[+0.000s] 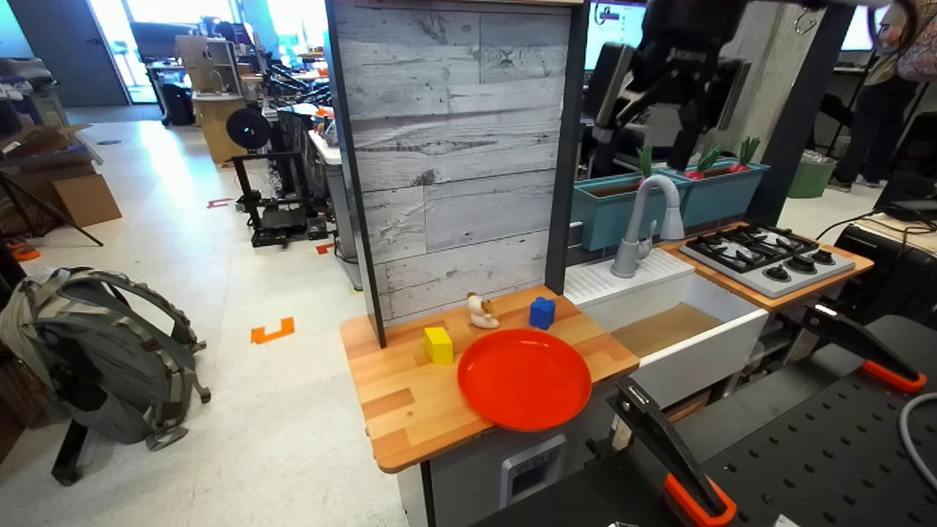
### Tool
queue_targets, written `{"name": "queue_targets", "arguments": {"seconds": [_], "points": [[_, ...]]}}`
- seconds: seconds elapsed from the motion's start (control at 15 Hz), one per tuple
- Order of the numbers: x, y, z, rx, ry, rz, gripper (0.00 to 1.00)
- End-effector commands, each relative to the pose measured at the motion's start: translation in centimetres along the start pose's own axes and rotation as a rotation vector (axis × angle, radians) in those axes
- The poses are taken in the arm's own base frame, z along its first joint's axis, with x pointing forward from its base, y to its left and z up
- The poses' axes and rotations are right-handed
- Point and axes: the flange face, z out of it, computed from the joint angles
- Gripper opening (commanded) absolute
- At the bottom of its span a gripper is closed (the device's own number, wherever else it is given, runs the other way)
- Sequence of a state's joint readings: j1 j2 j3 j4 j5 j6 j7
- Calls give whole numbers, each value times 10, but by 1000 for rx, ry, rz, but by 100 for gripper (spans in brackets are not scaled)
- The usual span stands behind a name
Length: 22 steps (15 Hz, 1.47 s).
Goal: Move the blue object to the left
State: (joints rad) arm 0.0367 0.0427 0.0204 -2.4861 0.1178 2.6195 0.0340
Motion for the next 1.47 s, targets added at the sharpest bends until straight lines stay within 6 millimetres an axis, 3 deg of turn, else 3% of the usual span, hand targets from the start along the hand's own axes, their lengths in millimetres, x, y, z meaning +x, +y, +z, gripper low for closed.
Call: {"name": "queue_targets", "arguments": {"seconds": [0.0,0.33,0.6,0.87,1.13,1.2,1.27,1.4], "points": [[50,7,62,44,17,61,100],[104,28,146,108,-21,165,100],[127,45,202,85,-44,211,100],[131,42,241,61,-68,207,100],[134,32,260,56,-72,187,100],[136,31,264,52,-72,190,97],[137,30,266,48,-69,190,74],[140,28,270,34,-67,189,67]]}}
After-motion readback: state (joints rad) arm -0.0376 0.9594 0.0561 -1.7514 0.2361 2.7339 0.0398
